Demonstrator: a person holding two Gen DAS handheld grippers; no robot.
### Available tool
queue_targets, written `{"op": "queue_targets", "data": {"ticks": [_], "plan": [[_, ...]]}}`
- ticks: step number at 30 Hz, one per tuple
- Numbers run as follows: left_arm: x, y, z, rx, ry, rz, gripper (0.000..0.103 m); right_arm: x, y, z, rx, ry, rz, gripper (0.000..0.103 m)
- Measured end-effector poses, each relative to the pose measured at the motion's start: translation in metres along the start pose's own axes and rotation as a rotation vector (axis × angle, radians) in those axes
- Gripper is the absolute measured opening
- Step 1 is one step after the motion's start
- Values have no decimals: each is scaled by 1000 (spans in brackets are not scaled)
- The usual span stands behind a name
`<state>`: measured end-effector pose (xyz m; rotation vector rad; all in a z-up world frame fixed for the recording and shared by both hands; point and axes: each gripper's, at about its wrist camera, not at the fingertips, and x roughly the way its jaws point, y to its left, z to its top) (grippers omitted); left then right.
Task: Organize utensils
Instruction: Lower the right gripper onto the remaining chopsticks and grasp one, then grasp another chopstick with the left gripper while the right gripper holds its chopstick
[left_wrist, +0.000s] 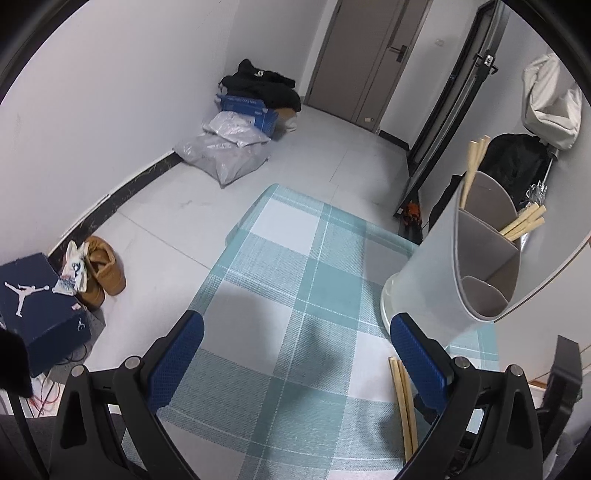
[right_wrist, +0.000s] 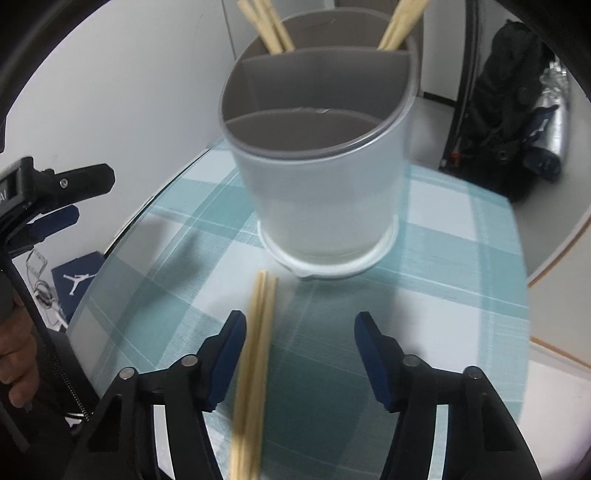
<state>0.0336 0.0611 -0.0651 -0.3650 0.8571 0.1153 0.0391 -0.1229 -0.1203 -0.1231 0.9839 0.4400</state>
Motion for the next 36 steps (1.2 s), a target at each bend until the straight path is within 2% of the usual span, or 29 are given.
{"op": "queue_targets", "data": {"ticks": [3,7,8,15,16,17,18,24,32,36], "plan": [[1,2,0,-7,6,8,100,8,3,1,-11,28,-1,41],[3,2,1,-12,16,9,100,17,4,2,-10,55,3,20],[3,2,1,-12,17,8,100,19,5,3,-14,58,0,18],[5,6,1,-8,27,17,99,23,4,8,-2,55,34,17],[5,6,0,-8,29,17,100,23,3,8,4,56,38,14],[5,6,0,-8,29,19,100,23,2,9,7,60,38,7],[5,7,1,-7,30,20,100,23,0,9,14,60,46,6],[9,5,-1,-3,45,28,100,21,-11,9,77,58,71,5],[21,-13,-14,73,124,5,100,5,-35,8,182,33,122,5],[32,-25,-23,121,188,-1,99,-3,-48,3,228,28,151,5]]}}
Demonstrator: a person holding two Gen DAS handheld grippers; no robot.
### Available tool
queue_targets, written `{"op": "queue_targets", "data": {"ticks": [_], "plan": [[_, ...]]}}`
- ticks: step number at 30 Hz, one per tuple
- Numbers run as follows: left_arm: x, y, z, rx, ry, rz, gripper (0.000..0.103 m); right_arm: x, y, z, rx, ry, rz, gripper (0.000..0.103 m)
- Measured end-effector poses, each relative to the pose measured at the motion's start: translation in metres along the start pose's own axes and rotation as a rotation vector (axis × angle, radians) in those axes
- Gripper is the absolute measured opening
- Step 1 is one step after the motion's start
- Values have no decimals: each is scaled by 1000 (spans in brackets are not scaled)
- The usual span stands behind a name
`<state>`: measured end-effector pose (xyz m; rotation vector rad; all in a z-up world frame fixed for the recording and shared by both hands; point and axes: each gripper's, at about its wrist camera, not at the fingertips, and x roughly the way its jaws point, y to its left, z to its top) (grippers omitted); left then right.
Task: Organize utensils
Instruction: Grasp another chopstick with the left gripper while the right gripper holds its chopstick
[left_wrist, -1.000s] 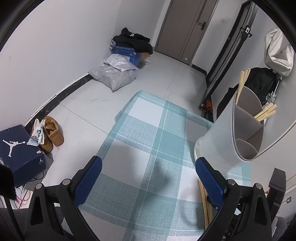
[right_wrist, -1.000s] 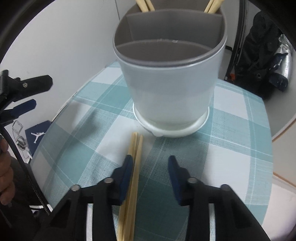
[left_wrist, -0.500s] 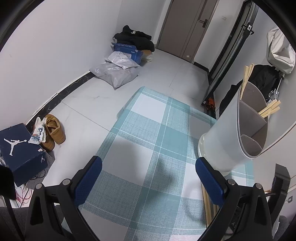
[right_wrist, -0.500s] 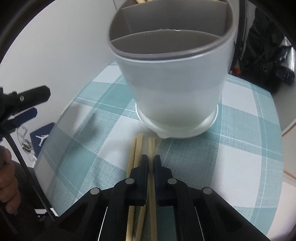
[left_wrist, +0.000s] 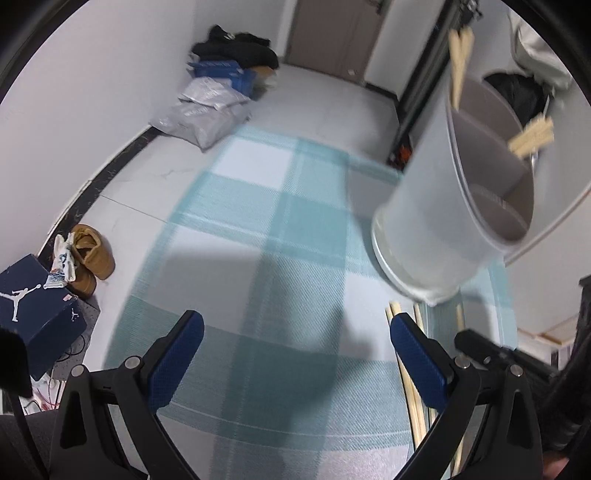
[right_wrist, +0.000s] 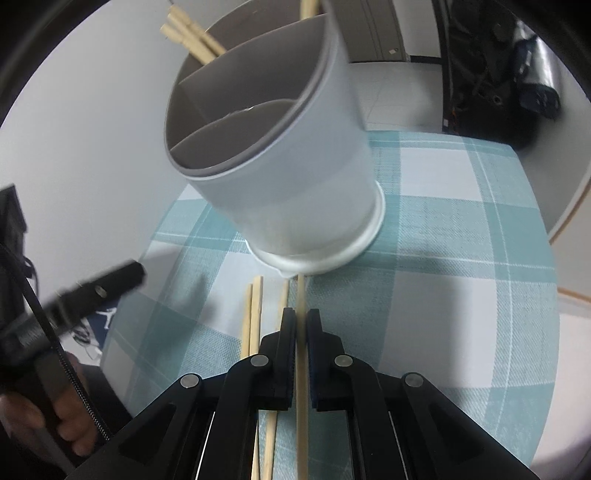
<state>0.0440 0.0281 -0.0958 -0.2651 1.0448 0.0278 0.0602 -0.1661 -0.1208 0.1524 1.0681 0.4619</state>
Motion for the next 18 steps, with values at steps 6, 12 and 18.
{"op": "queue_targets", "data": {"ticks": [6,12,18], "plan": [[17,-16,-10,67,86,4,99,-14,-24,-5,84,-8,41,5],[25,-31,-20,129,116,15,99,-25,-52,-12,242,-22,182,5],[23,-35,-23,135,112,51,99,-30,-63,-15,341,-33,258,5]]}}
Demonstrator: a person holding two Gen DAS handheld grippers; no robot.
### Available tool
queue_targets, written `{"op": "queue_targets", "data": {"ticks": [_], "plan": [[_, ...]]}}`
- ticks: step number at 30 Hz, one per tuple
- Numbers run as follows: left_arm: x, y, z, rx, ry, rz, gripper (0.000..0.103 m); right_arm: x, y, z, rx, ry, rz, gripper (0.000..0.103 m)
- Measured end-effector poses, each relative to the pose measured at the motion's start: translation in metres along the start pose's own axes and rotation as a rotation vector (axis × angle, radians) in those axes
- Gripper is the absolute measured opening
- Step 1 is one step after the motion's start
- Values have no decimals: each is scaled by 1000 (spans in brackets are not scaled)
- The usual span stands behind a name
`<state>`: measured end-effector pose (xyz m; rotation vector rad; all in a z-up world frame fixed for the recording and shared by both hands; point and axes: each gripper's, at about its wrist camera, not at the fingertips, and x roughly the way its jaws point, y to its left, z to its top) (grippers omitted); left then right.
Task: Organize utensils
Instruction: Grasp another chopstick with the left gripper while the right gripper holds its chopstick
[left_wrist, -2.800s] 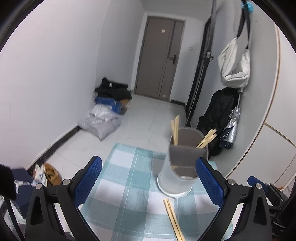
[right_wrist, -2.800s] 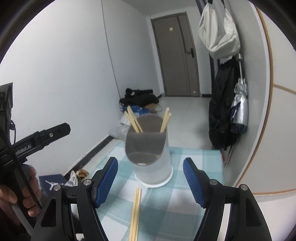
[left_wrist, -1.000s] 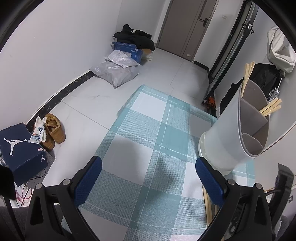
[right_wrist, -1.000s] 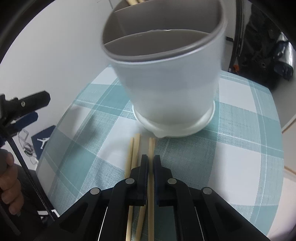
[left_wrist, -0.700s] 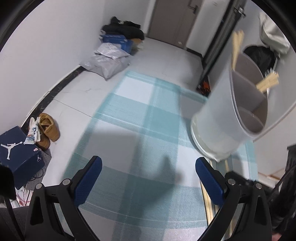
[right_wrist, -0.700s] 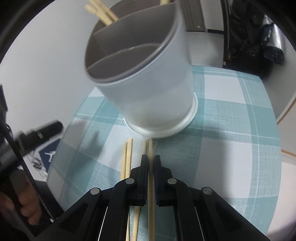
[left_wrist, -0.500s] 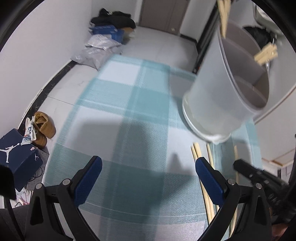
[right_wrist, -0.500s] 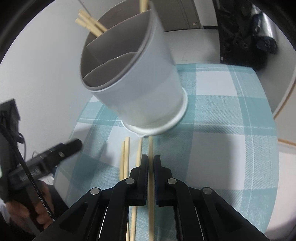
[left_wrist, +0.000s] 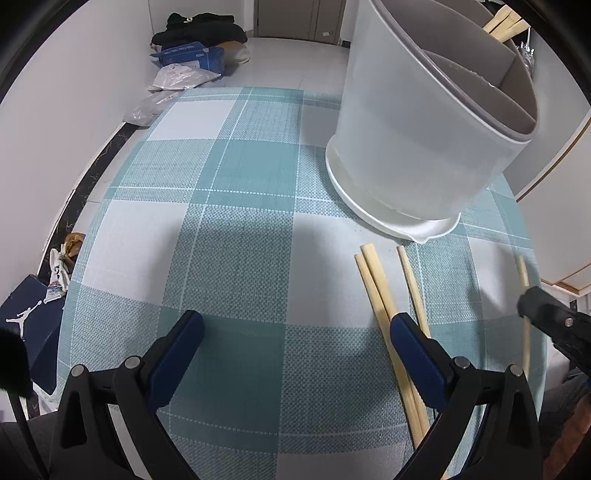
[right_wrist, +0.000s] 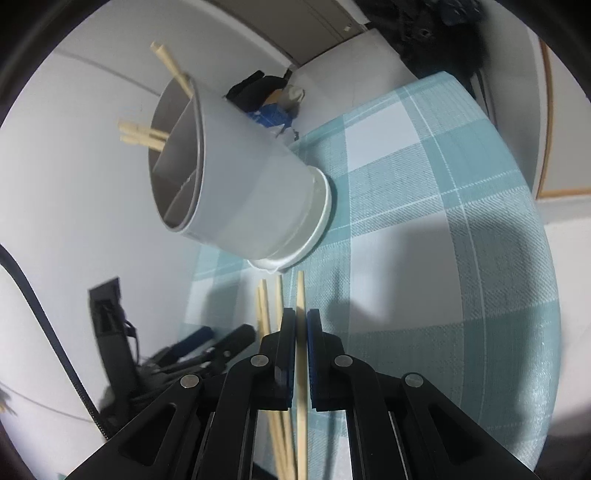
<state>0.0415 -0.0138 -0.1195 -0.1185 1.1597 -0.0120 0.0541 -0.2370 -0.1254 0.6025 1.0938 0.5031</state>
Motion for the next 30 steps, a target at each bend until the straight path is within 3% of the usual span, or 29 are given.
{"op": "queue_targets", "data": {"ticks": [4,13,20,25,27,30], "plan": [[2,-6,-1,17,17,41,100,-9,0,1,3,-26,8,5],[3,-11,2,0,38,51,96,-31,14,-7,-78,-87,-4,5],[-1,-17,6,20,24,24,71,-38,14,-9,-55,-95,37,5],[0,-13,10,12,21,14,62,-38,10,-7,-11,-100,82,5],[-1,-10,12,7,18,35,40,-40,7,-6,10,-104,100,5],[0,-10,12,7,16,50,38,-42,2,-5,47,-106,126,5]]}}
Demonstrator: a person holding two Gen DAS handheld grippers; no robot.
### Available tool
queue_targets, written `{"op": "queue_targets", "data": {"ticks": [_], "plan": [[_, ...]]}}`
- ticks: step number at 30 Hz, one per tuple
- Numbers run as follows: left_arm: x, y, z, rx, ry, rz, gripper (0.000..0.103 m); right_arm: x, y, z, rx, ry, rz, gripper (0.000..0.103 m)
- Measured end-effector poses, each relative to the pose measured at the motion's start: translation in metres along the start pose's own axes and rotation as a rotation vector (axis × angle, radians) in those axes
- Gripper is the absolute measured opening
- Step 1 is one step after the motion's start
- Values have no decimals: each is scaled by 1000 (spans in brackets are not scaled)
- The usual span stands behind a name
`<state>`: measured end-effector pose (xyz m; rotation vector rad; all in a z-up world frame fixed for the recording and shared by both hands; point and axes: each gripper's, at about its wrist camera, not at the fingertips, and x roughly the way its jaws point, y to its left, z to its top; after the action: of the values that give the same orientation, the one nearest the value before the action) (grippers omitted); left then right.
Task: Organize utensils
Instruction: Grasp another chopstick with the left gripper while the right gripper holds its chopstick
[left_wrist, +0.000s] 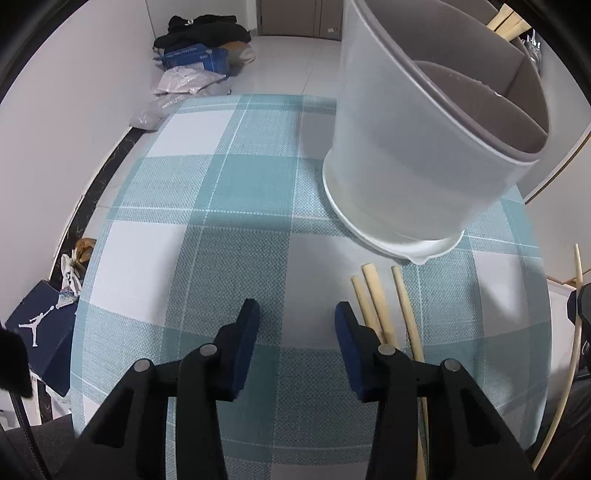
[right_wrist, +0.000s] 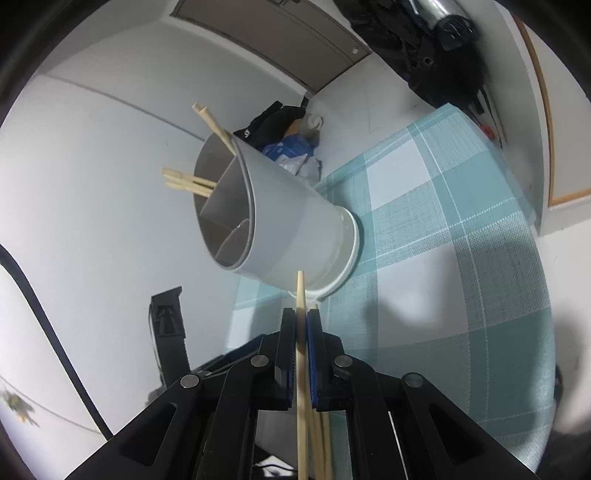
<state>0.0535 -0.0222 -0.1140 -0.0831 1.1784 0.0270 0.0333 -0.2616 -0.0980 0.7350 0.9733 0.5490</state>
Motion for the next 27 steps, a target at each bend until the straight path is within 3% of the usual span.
{"op": "queue_targets", "data": {"ticks": [2,6,14,17,27], "plan": [[-1,2,1,-23,7,-29,38,0,-1,0,17,1,7,5],[-4,14,5,-109,21,-160,39,1,1,0,8,-1,3,5],[-1,-8,3,-11,30,-115,59,1,3,-1,1,-3,0,5],[0,-21,0,57,23,-57,61,1,3,-1,-4,-5,-3,5],[0,-11,0,24,73,-25,63,2,3,-1,-5,-1,-8,5]]}}
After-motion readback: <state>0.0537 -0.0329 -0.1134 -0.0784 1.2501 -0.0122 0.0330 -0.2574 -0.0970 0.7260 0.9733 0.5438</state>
